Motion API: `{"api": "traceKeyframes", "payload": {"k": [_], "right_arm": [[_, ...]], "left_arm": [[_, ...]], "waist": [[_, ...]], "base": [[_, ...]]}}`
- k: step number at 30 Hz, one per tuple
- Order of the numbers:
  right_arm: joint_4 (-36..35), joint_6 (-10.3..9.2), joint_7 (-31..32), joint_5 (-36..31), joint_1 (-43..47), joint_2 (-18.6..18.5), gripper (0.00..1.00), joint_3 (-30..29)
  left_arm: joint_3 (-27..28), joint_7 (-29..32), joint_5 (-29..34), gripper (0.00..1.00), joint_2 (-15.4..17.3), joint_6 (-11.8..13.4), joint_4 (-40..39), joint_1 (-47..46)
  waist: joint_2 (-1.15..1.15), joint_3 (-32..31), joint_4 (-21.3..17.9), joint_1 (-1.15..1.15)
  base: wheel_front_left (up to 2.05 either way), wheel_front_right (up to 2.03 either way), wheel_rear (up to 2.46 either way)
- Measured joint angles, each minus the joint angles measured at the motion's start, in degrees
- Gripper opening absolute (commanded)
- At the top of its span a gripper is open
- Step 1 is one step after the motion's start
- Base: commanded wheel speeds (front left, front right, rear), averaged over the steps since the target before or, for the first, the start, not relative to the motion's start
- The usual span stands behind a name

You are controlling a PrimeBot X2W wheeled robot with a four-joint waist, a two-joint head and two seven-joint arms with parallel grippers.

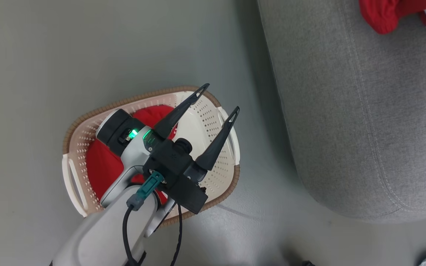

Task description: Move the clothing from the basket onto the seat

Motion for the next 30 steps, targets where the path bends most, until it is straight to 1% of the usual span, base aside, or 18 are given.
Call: {"api": "traceKeyframes", "payload": {"k": [5, 6, 7, 8, 9, 10, 11, 19, 23, 30], "right_arm": [[3.2, 0.16, -1.67, 0.0, 0.57, 1.34, 0.0, 0.79], [3.75, 0.18, -1.93, 0.0, 0.57, 1.64, 0.03, 0.96], [4.26, 0.18, -2.08, 0.0, 0.57, 1.92, 0.27, 1.12], [4.58, 0.18, -2.49, -0.01, 0.62, 2.13, 0.35, 1.26], [4.81, 0.18, -2.74, -0.01, 0.65, 2.29, 0.59, 1.38], [4.99, 0.19, -3.11, -0.01, 0.78, 2.35, 0.89, 1.46], [5.27, 0.25, -3.33, -0.01, 0.98, 2.37, 1.0, 1.56], [6.56, 0.43, -4.47, -0.57, 4.25, 3.04, 1.0, 2.98], [6.6, 0.47, -4.94, -0.93, 9.14, 3.56, 1.0, 4.08], [5.36, 0.49, -4.95, -1.66, 14.46, 3.63, 1.0, 5.95]], "left_arm": [[0.14, 0.03, 0.93, 1.0, 0.7, 0.0, 0.38, -0.2], [0.21, 0.03, 0.97, 1.0, 0.89, 0.0, 0.52, -0.2], [0.32, 0.03, 0.97, 1.0, 0.99, 0.01, 0.66, -0.2], [0.36, 0.02, 0.97, 1.0, 1.01, 0.01, 0.76, -0.2], [0.37, -0.03, 0.97, 1.0, 1.01, 0.01, 0.94, -0.2], [0.36, -0.04, 0.97, 1.0, 1.0, 0.01, 1.12, -0.2], [0.37, -0.04, 0.96, 1.0, 1.0, 0.02, 1.32, -0.2], [0.45, -0.65, 0.77, 1.0, 0.83, 0.2, 3.16, 0.21], [0.65, -1.43, 0.0, 1.0, 0.29, 0.26, 4.79, 1.46], [1.53, -2.15, -2.22, 1.0, -0.18, 0.68, 7.14, 3.78]], "waist": [[0.0, 2.63, -0.75, 0.0], [0.0, 2.85, -0.98, 0.0], [0.0, 2.97, -1.22, 0.0], [-0.01, 3.0, -1.45, -0.01], [-0.01, 2.96, -1.62, -0.01], [-0.01, 2.82, -1.73, -0.01], [-0.01, 2.64, -1.82, -0.01], [-0.01, 0.26, -2.68, -0.02], [-0.01, -2.07, -3.13, -0.02], [-0.02, -6.28, -3.42, -0.02]], "base": [[0.0, 0.0, 0.0], [0.0, 0.0, 0.0], [0.0, 0.0, 0.0], [0.0, 0.0, 0.0], [0.0, 0.0, 0.0], [0.0, 0.0, 0.0], [0.0, 0.0, 0.0], [0.0, 0.0, 0.0], [0.0, 0.0, 0.0], [0.0, 0.0, 0.0]]}}
